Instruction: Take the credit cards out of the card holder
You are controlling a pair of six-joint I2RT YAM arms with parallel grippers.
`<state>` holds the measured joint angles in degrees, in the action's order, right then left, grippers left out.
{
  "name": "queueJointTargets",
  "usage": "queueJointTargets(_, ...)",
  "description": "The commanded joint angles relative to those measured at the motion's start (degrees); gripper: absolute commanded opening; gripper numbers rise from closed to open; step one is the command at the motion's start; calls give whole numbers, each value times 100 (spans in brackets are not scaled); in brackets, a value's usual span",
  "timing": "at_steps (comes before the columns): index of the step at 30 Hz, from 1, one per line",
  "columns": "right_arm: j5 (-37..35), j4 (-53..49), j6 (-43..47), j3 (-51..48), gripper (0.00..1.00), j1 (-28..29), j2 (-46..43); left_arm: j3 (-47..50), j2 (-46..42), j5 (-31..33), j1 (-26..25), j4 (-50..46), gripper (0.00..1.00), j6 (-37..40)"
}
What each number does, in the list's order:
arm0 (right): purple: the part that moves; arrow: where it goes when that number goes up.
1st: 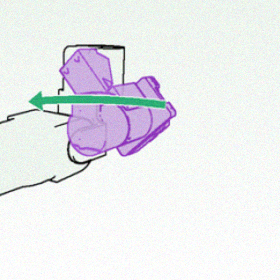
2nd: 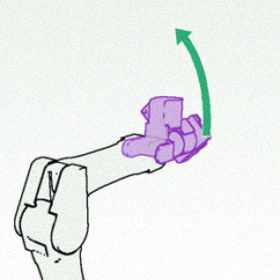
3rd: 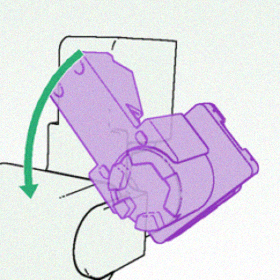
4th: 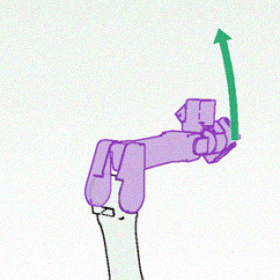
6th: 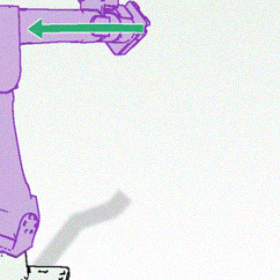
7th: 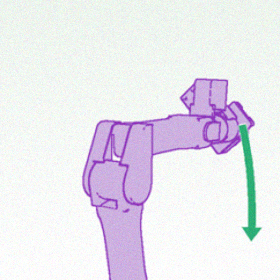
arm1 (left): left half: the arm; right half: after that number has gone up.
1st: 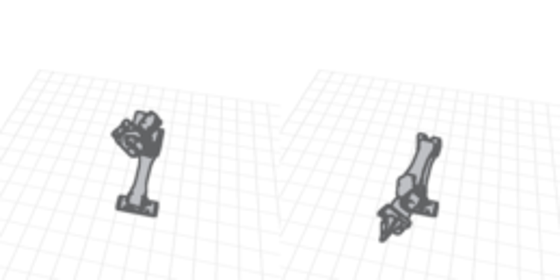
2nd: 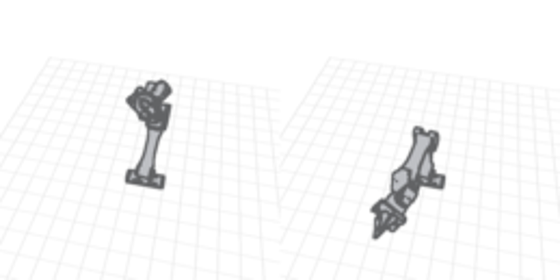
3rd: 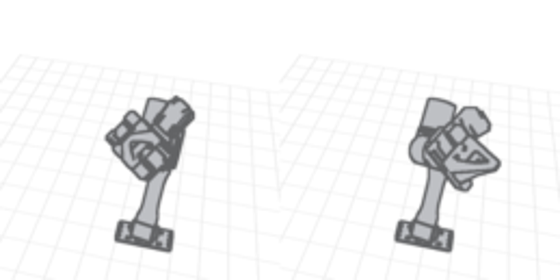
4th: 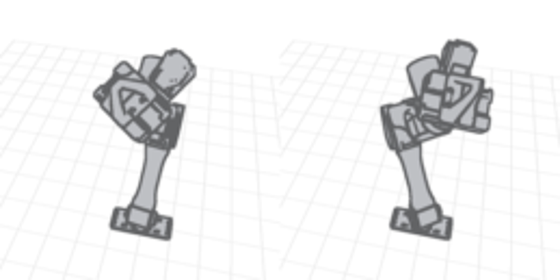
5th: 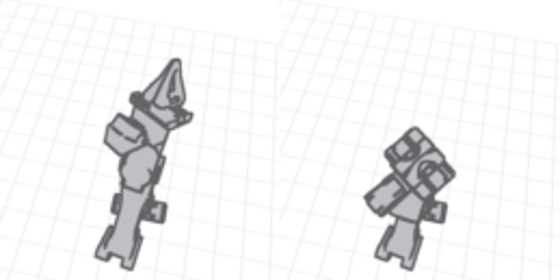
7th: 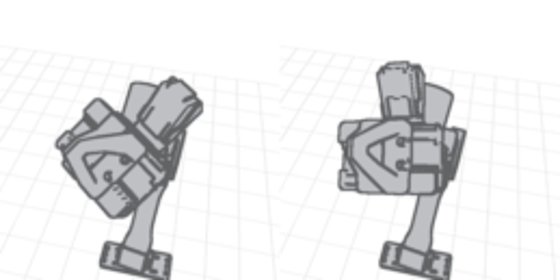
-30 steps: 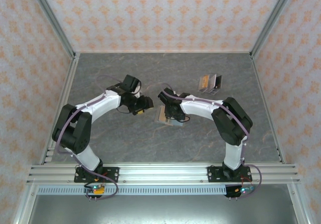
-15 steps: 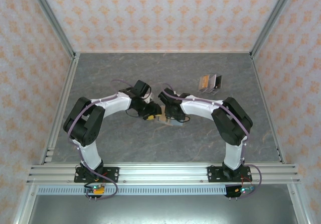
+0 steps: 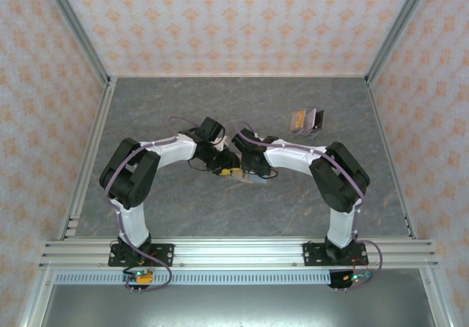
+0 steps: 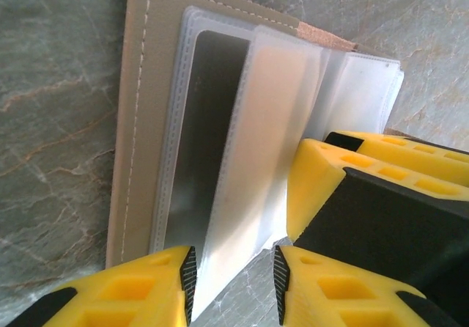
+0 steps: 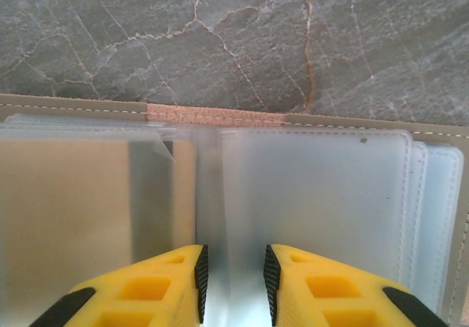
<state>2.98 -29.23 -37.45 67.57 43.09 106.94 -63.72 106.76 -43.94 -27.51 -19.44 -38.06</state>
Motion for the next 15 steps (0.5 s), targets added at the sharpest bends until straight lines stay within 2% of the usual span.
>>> queueJointTargets(1,11,-60,-69,-277,30,-79,73,-149,81,-165,-47,140,33,14)
queueJointTargets(7,374,320,7,-435,30,-175,-272,-202,137,-87,-51,107,23,88)
queueJointTargets(11,414,482,27,-494,38,-254,-729,-254,63,208,-48,-118,12,160)
queueJointTargets(15,488,709,37,-628,46,-360,-1221,-282,-189,823,3,-692,10,299)
